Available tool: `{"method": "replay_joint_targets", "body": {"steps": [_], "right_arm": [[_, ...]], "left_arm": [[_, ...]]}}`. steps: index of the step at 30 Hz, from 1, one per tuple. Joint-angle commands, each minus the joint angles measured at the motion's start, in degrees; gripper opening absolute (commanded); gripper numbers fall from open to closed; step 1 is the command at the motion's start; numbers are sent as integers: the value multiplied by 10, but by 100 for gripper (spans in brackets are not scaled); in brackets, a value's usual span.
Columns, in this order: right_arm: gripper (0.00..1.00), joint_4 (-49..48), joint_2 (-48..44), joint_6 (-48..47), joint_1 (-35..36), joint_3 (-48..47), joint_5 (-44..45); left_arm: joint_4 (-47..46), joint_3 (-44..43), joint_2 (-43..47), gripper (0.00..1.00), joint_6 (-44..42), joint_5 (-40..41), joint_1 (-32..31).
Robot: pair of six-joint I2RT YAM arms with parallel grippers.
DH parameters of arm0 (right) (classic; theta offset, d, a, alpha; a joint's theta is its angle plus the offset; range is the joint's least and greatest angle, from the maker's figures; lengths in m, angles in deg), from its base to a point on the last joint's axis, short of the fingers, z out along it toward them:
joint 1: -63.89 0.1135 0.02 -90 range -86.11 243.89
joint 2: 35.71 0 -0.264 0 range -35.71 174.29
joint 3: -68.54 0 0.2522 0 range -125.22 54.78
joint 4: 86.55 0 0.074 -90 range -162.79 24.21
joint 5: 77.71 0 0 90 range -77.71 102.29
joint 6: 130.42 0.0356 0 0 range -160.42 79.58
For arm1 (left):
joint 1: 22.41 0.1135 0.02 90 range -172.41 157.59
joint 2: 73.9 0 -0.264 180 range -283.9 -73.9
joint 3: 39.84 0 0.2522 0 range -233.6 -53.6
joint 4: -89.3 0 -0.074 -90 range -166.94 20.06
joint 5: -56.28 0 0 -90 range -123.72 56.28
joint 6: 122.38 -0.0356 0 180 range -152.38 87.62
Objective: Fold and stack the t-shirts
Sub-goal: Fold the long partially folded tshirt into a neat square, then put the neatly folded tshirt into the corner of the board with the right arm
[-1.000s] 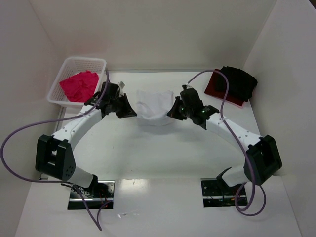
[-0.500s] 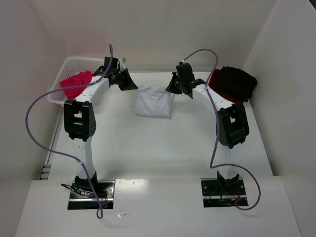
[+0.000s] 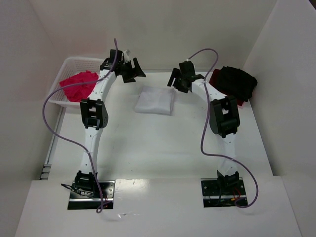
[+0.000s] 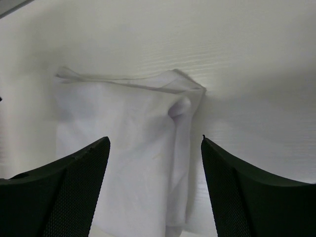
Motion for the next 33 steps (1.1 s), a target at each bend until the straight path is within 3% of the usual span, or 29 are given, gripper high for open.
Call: {"method": "replay_joint_targets", "body": {"steps": [1, 7, 11, 12, 16, 24, 33], "right_arm": [[80, 6, -5, -2, -4, -21, 21], [80, -31, -35, -13, -4, 62, -55], [80, -51, -41, -6, -4, 124, -88], [80, -58, -46, -6, -4, 134, -100], [80, -80, -60, 0, -4, 174, -119], [73, -90, -53, -15, -4, 175, -114], [67, -90, 3, -5, 2, 144, -125]], "left_arm": [[42, -44, 6, 90, -12, 7, 3], [42, 55, 88, 90, -31, 29, 3], [-50, 273, 222, 90, -38, 35, 3], [-90, 367, 249, 91, -25, 35, 3], [-121, 504, 360, 91, -24, 30, 9], [-134, 618, 450, 92, -24, 24, 9], [-134, 656, 524, 93, -18, 29, 9]]}}
